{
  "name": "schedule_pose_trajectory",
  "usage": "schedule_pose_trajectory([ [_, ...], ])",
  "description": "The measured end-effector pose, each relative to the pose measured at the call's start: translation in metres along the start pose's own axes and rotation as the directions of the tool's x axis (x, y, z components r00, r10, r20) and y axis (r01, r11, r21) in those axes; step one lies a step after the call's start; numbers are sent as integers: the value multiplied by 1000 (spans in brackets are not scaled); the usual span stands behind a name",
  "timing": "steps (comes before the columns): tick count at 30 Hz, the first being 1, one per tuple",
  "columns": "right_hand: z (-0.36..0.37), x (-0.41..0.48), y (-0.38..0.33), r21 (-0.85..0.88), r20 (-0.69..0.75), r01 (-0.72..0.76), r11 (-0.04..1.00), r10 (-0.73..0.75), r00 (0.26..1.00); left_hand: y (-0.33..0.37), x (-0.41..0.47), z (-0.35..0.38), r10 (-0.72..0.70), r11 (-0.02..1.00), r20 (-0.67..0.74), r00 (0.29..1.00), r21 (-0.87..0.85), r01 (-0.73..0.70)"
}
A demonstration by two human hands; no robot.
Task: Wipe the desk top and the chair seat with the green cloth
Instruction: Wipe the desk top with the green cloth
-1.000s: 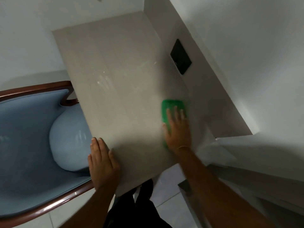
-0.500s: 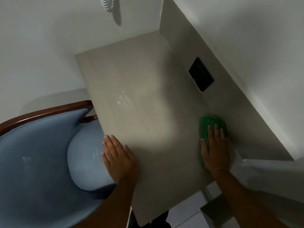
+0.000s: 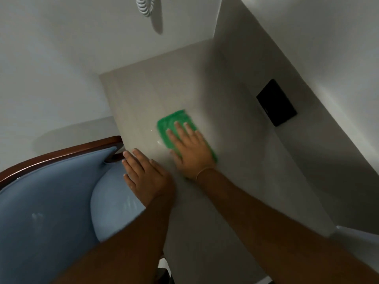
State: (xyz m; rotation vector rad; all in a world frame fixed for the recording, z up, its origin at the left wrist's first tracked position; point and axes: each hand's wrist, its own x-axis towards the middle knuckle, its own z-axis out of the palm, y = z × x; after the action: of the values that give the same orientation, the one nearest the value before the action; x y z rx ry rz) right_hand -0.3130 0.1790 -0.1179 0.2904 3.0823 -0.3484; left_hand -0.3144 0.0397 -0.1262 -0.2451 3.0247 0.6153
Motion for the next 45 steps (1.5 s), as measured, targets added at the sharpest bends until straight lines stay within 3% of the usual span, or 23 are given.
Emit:
schedule_pose_trajectory([
  [2,8,-15,-20,37,2,78,996,-79,997,5,9,-1,-3,1000,-4,1000,-13,3],
  [6,9,-61,-13,39,-10,102,994,-102,995,6,34,-6,31,999,18,999,-44,-31],
  [10,5,-83,17,14,5,-45,999,45,999,12,67,-5,62,993,22,998,-98,-59],
  [15,-1,25,7,52,-62,-198,979,201,978,9,79,-3,61,989,49,997,-140,-54],
  [18,1,89,-34,52,10,-25,998,24,1000,4,81,-6,66,982,49,997,-179,-56],
  [21,8,80,-38,18,28,144,989,-145,989,5,83,-6,47,984,49,998,-174,-38],
  [26,22,-49,-39,48,43,122,991,-124,991,-2,81,-9,47,985,58,997,-169,-36],
  [29,18,-78,-37,52,72,96,994,-99,992,0,79,-14,25,983,61,998,-185,-14],
  [37,8,46,-44,145,68,138,980,-149,987,10,82,-15,-46,999,85,995,-14,47],
  [42,-8,162,-28,79,58,238,968,-243,968,19,84,-9,117,989,93,989,79,-124],
  [45,-20,219,21,46,46,150,988,-152,987,20,89,-4,199,974,91,976,94,-207],
])
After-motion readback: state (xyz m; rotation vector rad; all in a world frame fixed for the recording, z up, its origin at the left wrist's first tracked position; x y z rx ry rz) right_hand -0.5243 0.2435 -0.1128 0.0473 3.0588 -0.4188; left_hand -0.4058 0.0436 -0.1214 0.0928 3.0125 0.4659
